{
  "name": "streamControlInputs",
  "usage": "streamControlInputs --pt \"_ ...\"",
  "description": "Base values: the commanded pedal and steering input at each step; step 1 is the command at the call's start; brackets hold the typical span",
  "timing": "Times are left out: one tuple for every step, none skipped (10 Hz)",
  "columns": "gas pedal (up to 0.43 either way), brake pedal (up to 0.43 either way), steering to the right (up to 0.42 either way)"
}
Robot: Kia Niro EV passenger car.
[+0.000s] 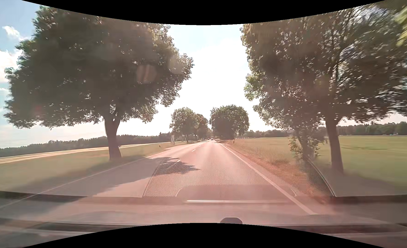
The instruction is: Follow the waypoints while adhering to traffic rules and regulations
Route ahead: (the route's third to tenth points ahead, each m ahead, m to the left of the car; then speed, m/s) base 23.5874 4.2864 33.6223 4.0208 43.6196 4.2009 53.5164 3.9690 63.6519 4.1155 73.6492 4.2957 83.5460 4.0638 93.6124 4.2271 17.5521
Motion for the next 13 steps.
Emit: streamControlInputs --pt "0.177 0.000 -0.004" --pt "0.177 0.000 -0.004" --pt "0.177 0.000 -0.004" --pt "0.177 0.000 -0.005" --pt "0.177 0.000 -0.005" --pt "0.177 0.000 -0.005" --pt "0.177 0.000 -0.005" --pt "0.177 0.000 -0.005" --pt "0.177 0.000 -0.004" --pt "0.177 0.000 -0.004" --pt "0.177 0.000 -0.004" --pt "0.177 0.000 -0.003" --pt "0.177 0.000 -0.004"
